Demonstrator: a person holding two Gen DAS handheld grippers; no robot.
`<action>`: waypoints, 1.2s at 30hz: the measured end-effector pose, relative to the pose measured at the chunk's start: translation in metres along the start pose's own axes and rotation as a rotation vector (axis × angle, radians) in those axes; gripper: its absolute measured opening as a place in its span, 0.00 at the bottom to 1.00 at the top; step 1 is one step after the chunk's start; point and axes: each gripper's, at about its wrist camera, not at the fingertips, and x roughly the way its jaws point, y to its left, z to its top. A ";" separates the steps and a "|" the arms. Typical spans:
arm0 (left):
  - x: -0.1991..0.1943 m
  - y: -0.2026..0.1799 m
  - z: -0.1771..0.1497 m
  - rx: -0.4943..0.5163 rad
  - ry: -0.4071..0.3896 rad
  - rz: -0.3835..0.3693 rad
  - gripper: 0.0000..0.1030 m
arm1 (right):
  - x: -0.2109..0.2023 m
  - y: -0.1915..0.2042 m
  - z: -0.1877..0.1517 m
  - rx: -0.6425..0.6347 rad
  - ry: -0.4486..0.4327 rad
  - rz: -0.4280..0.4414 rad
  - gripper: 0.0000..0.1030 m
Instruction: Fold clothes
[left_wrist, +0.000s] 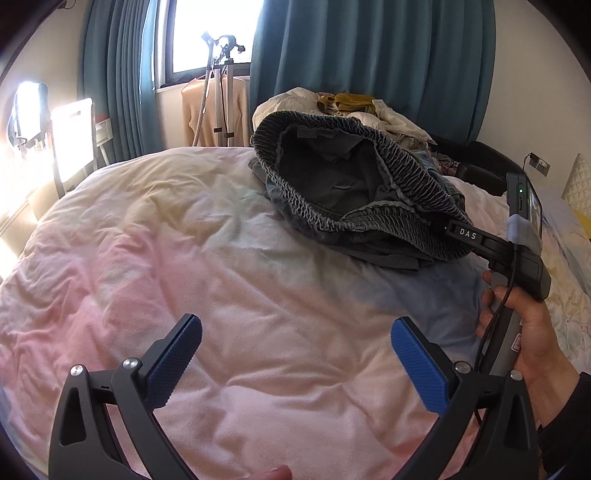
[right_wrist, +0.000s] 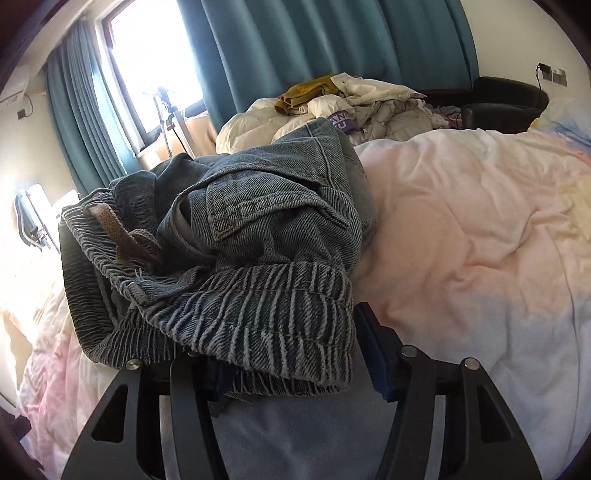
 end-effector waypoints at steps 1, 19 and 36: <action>-0.001 0.000 0.000 -0.001 -0.001 -0.002 1.00 | 0.000 -0.001 0.000 0.006 0.007 0.009 0.56; -0.025 0.022 0.006 -0.139 -0.065 -0.088 1.00 | -0.107 -0.014 -0.009 0.216 -0.072 0.153 0.06; -0.054 -0.005 -0.010 -0.008 -0.076 -0.177 1.00 | -0.263 0.024 -0.072 0.094 -0.116 0.123 0.06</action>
